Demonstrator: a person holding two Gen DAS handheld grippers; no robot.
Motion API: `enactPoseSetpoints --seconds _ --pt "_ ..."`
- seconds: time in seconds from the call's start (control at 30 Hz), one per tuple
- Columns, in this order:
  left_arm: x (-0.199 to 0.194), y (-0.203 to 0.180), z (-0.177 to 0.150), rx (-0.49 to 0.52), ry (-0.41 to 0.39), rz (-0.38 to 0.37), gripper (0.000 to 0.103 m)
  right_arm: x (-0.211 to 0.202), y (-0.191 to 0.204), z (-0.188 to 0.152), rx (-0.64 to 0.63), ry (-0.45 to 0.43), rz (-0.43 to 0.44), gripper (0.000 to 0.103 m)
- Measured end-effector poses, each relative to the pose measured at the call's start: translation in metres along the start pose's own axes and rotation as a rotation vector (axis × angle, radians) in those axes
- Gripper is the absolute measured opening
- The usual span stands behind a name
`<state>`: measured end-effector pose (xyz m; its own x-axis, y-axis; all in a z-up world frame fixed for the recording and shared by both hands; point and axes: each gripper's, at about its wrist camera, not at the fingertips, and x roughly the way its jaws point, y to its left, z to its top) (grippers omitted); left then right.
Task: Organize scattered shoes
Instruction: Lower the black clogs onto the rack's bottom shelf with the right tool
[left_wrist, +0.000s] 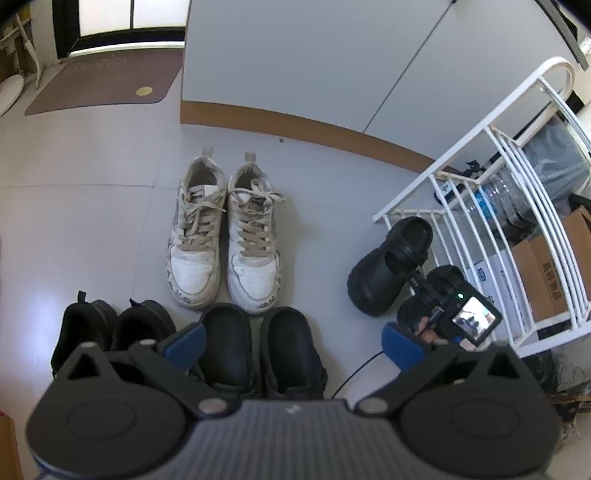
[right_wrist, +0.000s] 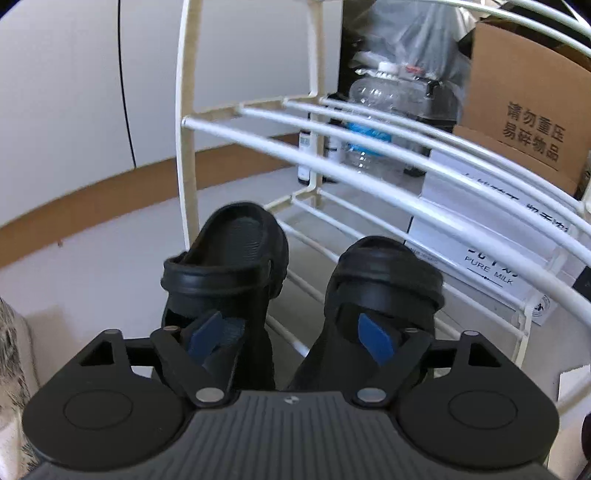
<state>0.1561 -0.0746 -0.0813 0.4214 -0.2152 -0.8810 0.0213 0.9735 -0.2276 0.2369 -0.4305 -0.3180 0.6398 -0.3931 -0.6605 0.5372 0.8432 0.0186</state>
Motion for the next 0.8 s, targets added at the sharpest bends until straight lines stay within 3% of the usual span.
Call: enactPoseSetpoints --seconds 0.27,0.5,0.53,0.6,0.67,0.7,0.8 --pt "0.002 -0.001 0.000 -0.002 0.010 -0.004 0.103 0.023 0.008 -0.001 -0.030 0.047 -0.049 0.089" --pt "0.004 -0.003 0.001 0.001 0.019 0.000 0.103 0.041 0.022 -0.003 -0.140 0.081 -0.103 0.093" --pt "0.005 -0.004 0.001 0.001 0.020 0.000 0.103 0.042 0.022 -0.005 -0.148 0.075 -0.099 0.090" --pt "0.005 -0.004 0.001 0.002 0.020 0.000 0.103 0.041 0.021 -0.007 -0.159 0.063 -0.084 0.071" --pt "0.006 -0.004 0.002 0.001 0.022 -0.001 0.103 0.040 0.022 -0.008 -0.175 0.057 -0.072 0.044" --pt "0.006 -0.004 0.002 0.001 0.024 -0.001 0.103 0.040 0.021 -0.008 -0.175 0.055 -0.067 0.038" --pt "0.008 -0.005 0.002 -0.002 0.033 -0.005 0.103 0.039 0.016 -0.008 -0.160 0.052 -0.052 0.033"
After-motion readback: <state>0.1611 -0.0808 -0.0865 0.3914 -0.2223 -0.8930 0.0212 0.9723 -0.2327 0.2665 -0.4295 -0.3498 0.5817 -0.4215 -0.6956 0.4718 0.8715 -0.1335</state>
